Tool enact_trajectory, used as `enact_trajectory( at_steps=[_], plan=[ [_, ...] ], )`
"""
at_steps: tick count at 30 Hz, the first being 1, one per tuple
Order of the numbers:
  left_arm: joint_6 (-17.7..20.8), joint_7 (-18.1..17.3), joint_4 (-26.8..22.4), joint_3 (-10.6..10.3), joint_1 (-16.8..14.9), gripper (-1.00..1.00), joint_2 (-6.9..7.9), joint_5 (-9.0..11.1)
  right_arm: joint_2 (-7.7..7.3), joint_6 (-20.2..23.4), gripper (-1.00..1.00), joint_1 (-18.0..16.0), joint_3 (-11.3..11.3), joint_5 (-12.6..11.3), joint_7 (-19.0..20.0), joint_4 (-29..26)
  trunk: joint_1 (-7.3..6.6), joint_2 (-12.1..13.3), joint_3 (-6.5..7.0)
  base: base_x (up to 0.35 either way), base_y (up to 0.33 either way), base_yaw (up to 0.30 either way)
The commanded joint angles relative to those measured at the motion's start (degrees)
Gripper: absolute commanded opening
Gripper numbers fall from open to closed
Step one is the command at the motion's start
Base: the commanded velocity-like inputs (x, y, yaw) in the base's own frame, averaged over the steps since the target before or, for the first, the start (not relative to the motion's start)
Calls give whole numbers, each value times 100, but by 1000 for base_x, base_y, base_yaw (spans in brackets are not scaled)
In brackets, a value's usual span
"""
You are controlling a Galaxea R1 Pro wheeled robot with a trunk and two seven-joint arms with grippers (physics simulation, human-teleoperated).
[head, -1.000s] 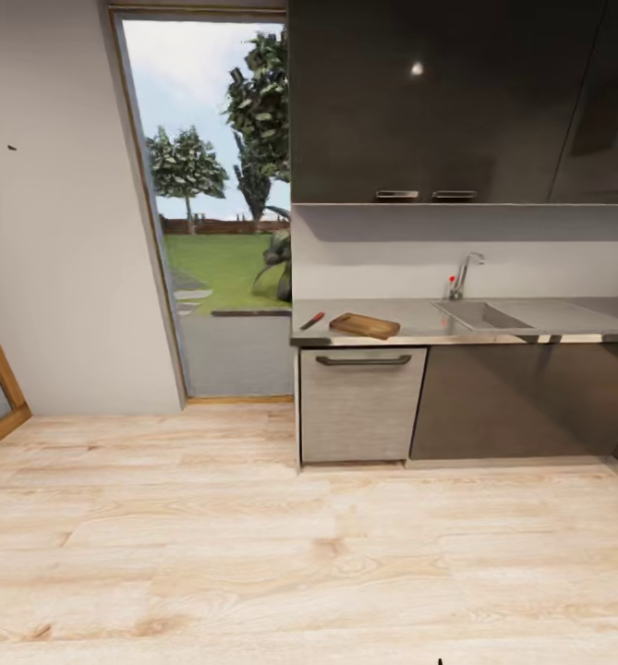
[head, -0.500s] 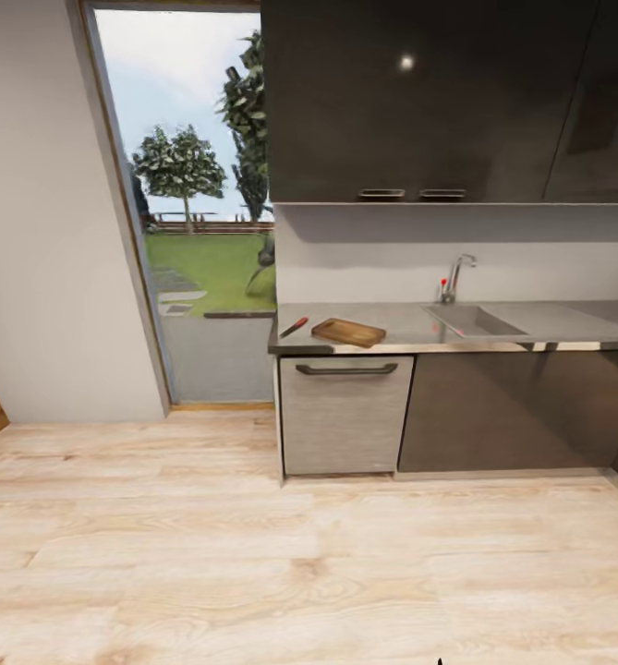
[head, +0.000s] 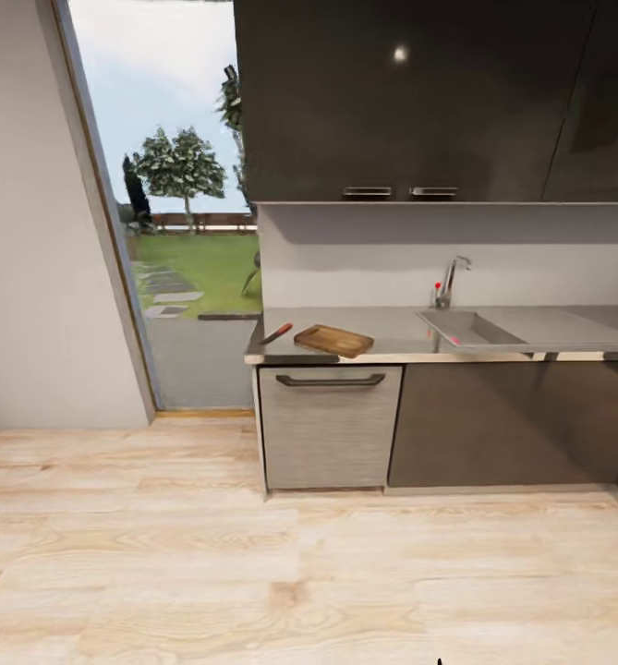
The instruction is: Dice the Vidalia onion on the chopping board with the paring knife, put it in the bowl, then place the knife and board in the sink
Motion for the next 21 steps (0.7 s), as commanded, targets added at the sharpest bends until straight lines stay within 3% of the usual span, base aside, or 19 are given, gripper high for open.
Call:
enact_trajectory(
  at_steps=[1,11,21],
  plan=[
    [-9,-7,-6,29,1,100,-5,-4,-2,-12,100,-2,8,0,-19,1,3,-2,-5,244,-237,81],
    [-12,-7,-6,29,1,100,-5,-4,-1,-12,100,-1,16,0,-14,1,3,-2,-5,245,-219,63],
    [-25,-7,-6,26,1,100,2,-4,-5,3,100,-4,32,25,-2,5,3,-2,-5,219,-122,4]
  ],
)
